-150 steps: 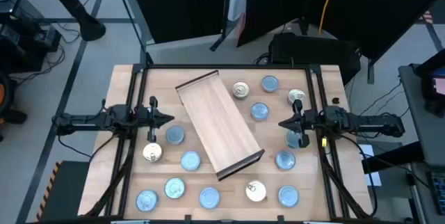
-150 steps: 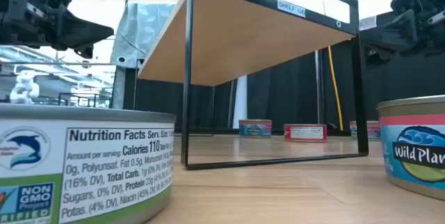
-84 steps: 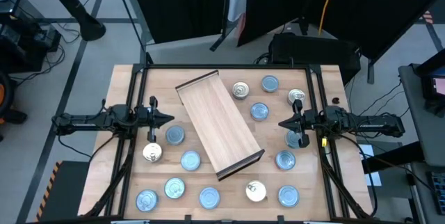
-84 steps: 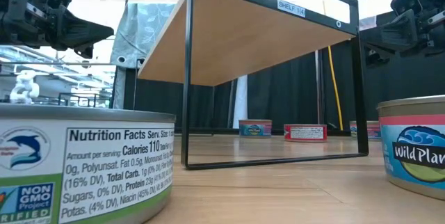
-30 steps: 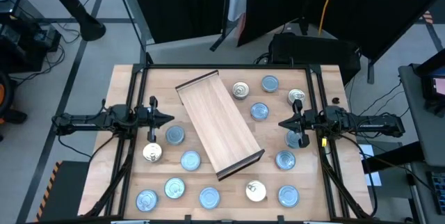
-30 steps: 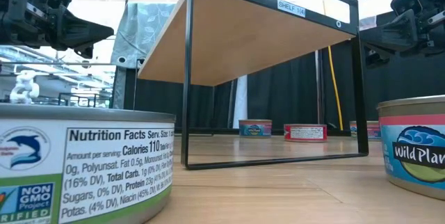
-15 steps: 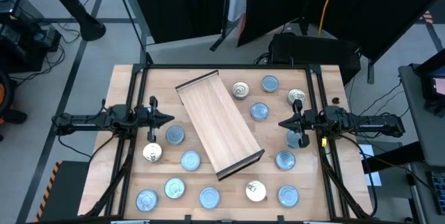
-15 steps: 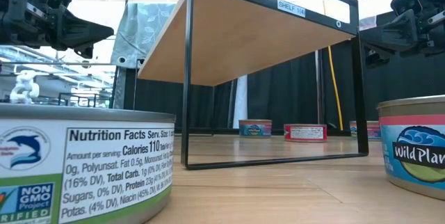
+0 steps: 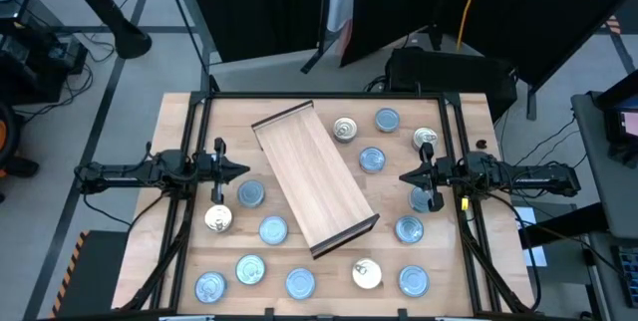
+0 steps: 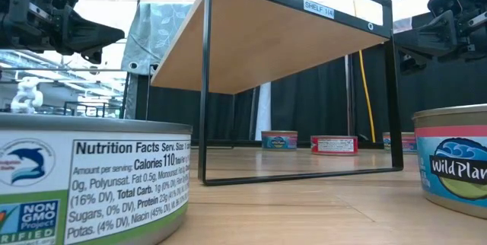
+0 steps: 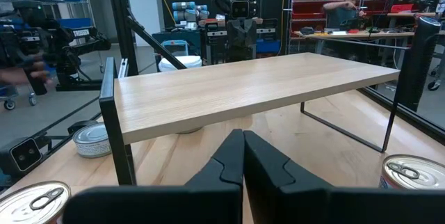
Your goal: Stack canned seafood by type on shelf
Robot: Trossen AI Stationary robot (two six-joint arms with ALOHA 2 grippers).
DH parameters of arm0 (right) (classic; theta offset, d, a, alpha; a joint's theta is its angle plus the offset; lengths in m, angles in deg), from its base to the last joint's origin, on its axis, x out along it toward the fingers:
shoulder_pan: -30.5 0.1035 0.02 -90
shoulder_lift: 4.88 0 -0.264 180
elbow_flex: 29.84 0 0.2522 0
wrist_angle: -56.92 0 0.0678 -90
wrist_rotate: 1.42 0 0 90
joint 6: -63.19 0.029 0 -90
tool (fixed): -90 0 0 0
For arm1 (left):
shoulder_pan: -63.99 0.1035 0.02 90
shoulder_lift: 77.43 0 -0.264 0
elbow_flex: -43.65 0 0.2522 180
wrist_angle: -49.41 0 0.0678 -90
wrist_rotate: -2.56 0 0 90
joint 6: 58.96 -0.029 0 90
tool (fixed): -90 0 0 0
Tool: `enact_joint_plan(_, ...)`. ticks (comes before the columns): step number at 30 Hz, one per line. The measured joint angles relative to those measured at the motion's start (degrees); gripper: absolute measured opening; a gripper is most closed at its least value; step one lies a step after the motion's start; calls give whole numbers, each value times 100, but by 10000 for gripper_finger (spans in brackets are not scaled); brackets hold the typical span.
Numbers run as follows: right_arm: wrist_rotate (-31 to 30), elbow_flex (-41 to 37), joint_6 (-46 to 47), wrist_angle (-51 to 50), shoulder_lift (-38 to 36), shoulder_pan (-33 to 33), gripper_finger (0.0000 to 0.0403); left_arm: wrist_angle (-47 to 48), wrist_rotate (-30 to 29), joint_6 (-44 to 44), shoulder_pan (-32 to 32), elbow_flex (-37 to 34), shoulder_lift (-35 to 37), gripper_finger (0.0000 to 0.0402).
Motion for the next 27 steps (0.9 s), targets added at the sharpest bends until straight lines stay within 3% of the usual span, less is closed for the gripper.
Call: enact_joint_plan(27, -1, 0, 0, -1, 0, -2, 0, -4, -210, 217, 0, 2, -1, 2)
